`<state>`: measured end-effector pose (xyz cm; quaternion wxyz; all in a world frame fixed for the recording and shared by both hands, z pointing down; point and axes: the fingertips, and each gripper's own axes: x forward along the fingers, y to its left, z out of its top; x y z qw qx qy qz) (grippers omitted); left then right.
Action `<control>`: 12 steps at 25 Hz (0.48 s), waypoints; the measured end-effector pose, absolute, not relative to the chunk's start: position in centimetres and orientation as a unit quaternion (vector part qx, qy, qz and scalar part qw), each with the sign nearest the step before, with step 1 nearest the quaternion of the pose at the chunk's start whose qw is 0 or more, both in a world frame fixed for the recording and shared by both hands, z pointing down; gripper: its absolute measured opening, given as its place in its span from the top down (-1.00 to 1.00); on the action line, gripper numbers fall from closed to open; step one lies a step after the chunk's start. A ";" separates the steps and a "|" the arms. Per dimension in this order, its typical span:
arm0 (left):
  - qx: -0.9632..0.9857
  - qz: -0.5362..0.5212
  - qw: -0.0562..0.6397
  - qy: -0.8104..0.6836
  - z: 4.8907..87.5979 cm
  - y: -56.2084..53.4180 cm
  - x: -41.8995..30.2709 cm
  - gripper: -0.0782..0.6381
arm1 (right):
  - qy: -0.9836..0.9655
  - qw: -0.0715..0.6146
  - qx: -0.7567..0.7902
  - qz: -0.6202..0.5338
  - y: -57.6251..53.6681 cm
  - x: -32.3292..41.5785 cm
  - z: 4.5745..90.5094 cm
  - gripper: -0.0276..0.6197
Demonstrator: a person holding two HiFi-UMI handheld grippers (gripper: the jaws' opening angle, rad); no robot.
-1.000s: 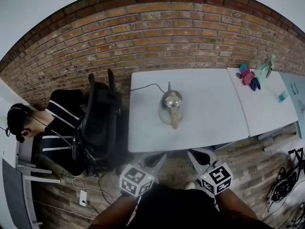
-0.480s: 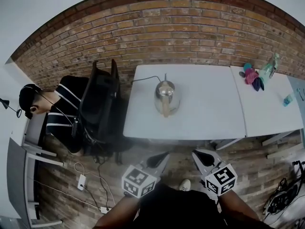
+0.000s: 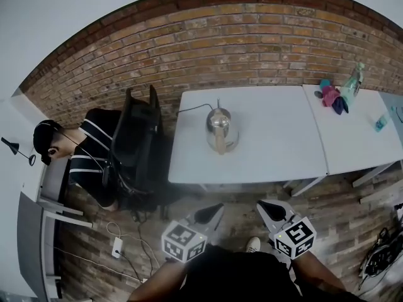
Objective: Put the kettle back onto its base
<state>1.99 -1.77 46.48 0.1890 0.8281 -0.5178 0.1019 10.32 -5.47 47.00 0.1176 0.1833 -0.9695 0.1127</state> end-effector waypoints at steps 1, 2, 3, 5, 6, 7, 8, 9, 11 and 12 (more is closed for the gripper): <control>0.832 0.103 0.187 -0.512 46.3 -1.8 1.7 0.78 | -0.968 0.117 0.190 0.114 -5.4 10.0 46.9 0.83; 0.835 0.105 0.186 -0.506 46.1 -1.8 1.4 0.78 | -0.967 0.116 0.196 0.115 -5.3 9.7 46.8 0.83; 0.839 0.107 0.183 -0.501 45.9 -1.7 1.0 0.78 | -0.966 0.115 0.202 0.116 -5.2 9.3 46.7 0.83; 0.845 0.112 0.179 -0.491 45.7 -1.3 -0.2 0.78 | -0.964 0.117 0.211 0.113 -4.8 8.2 46.6 0.83; 0.847 0.114 0.178 -0.488 45.7 -1.1 -0.8 0.78 | -0.963 0.118 0.214 0.112 -4.6 7.5 46.6 0.83; 0.848 0.116 0.179 -0.485 45.8 -0.9 -1.4 0.78 | -0.962 0.118 0.217 0.112 -4.4 6.9 46.6 0.83; 0.850 0.117 0.180 -0.481 45.9 -0.7 -2.0 0.78 | -0.961 0.119 0.221 0.112 -4.3 6.3 46.6 0.83; 0.852 0.119 0.181 -0.477 46.0 -0.5 -2.5 0.78 | -0.960 0.120 0.224 0.114 -4.1 5.8 46.7 0.83; 0.855 0.121 0.182 -0.470 46.2 -0.1 -3.4 0.78 | -0.959 0.123 0.228 0.115 -3.7 4.8 46.7 0.83; 0.856 0.123 0.181 -0.468 46.3 0.1 -3.9 0.78 | -0.959 0.125 0.229 0.113 -3.5 4.3 46.8 0.83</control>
